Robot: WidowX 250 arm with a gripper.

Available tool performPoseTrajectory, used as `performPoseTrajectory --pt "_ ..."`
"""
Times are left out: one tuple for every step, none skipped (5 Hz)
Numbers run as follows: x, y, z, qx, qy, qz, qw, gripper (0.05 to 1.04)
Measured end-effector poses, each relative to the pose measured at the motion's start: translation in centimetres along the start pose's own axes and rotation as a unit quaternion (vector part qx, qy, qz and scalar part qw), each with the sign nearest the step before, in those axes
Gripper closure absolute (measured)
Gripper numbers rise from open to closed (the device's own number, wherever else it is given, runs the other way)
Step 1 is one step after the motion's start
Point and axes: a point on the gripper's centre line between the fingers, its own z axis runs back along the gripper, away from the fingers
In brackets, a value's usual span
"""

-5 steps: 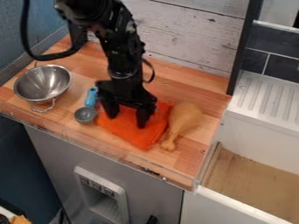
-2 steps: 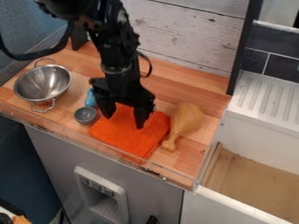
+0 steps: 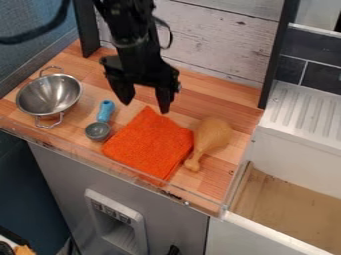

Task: Move the orange towel to the right

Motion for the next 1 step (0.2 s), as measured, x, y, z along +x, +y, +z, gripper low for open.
performPoseTrajectory --pt "0.24 0.4 0.9 0.014 -0.012 -0.001 0.9998 0.085"
